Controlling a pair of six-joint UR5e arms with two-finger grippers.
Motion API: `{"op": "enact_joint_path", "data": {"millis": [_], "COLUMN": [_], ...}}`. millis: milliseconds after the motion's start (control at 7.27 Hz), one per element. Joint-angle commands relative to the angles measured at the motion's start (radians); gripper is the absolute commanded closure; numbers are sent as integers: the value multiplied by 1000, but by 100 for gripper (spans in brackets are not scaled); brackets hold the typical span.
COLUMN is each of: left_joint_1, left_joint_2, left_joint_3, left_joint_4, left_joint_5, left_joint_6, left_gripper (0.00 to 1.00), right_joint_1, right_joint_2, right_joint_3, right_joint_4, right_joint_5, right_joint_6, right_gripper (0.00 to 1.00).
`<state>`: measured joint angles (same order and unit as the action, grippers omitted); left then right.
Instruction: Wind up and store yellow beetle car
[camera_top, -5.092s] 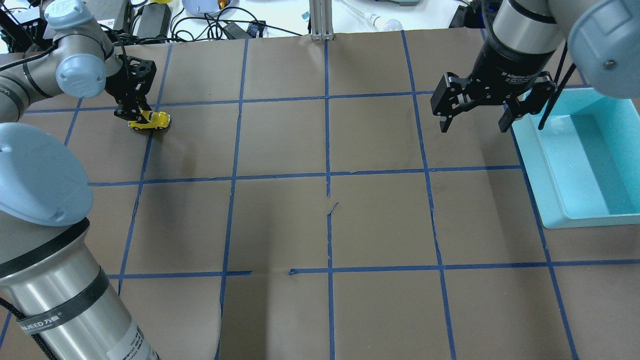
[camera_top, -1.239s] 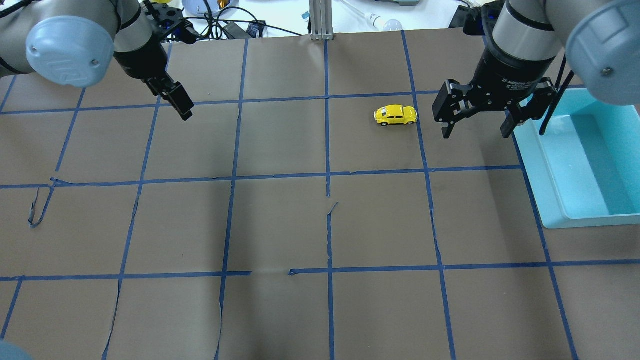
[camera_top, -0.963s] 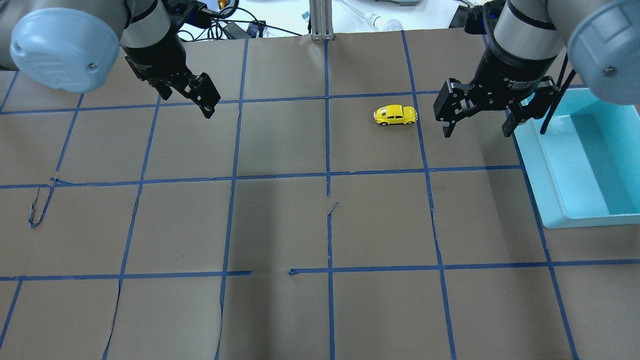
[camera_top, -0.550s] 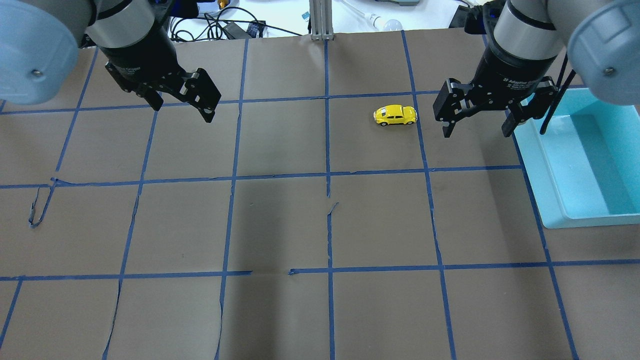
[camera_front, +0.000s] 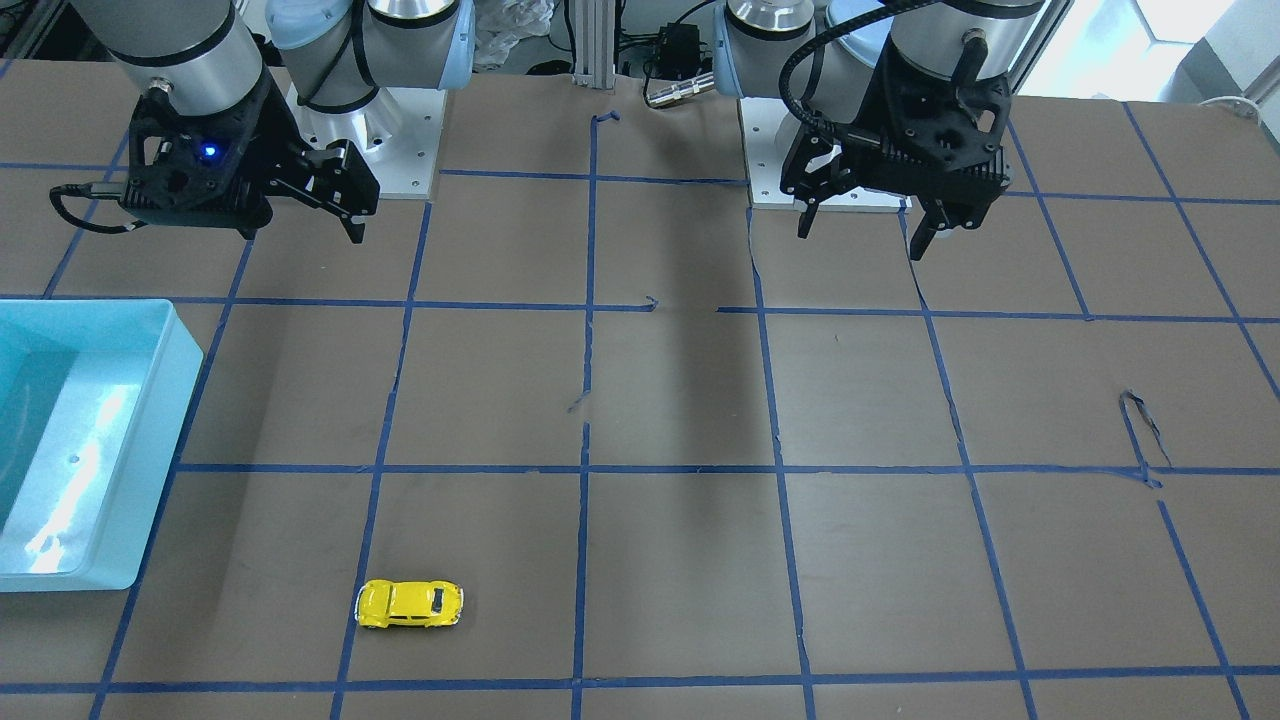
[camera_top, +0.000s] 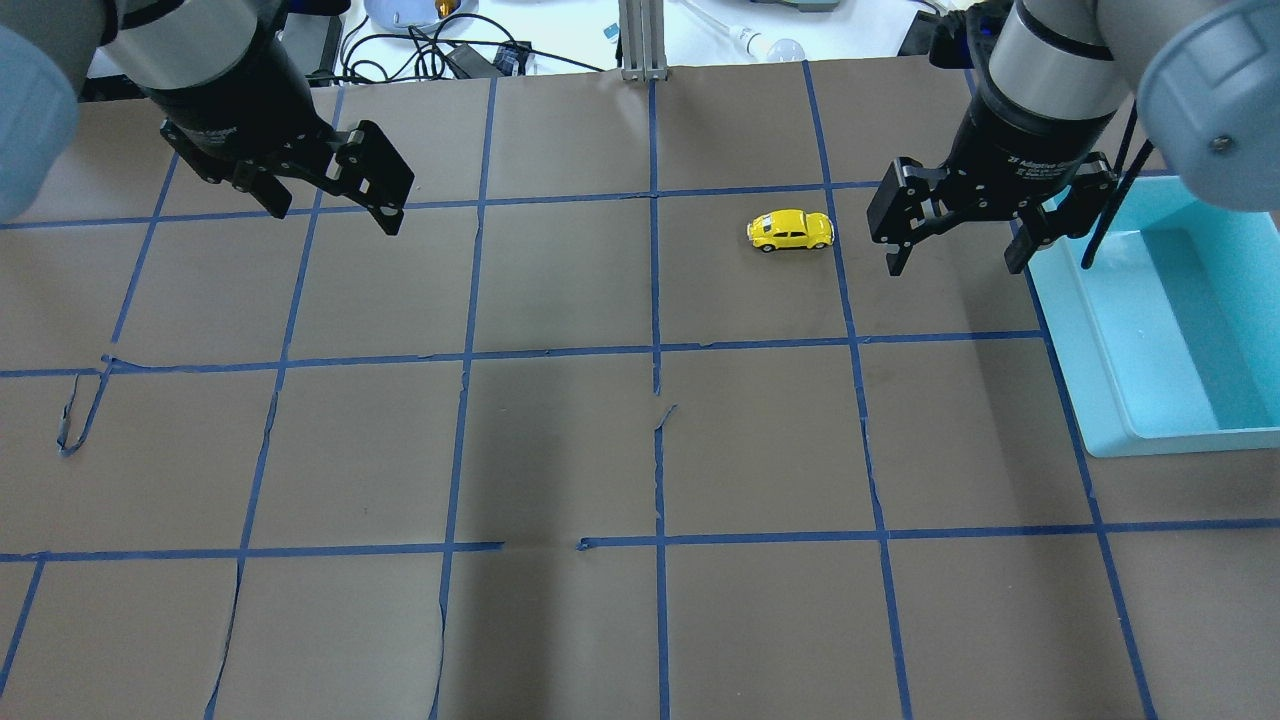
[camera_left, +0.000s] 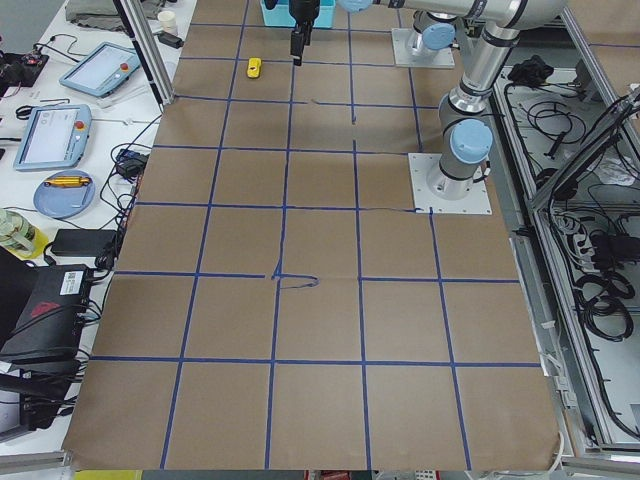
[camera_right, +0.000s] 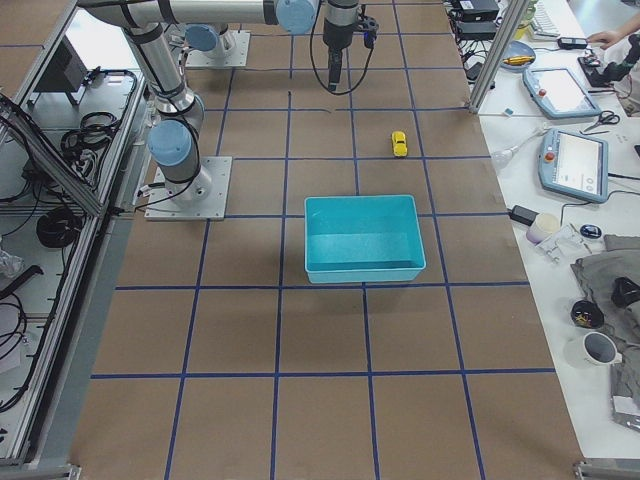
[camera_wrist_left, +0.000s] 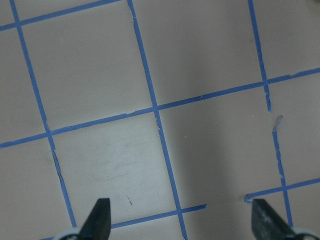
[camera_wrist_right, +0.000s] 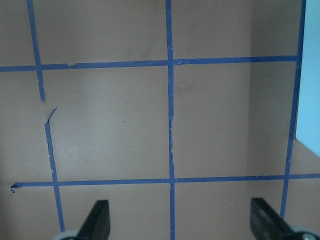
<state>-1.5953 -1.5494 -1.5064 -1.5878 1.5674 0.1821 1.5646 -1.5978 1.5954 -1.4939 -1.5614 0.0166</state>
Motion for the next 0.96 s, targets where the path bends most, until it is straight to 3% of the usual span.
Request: {"op": "enact_joint_path", "data": {"millis": [0,826], "left_joint_1": [5,26], "left_joint_2": [2,2], "left_joint_3": [0,-9], "left_joint_4": [8,11], "left_joint_5": [0,5], "left_joint_6": [-4,-58], "left_gripper": [0,0], "right_joint_1": [0,0], "right_joint_2": [-4,-1], "right_joint_3": [-3,0], "right_joint_4": [0,-12], "right_joint_5": [-2,6], "right_joint_6": [-3,-1], "right_gripper": [0,0]}}
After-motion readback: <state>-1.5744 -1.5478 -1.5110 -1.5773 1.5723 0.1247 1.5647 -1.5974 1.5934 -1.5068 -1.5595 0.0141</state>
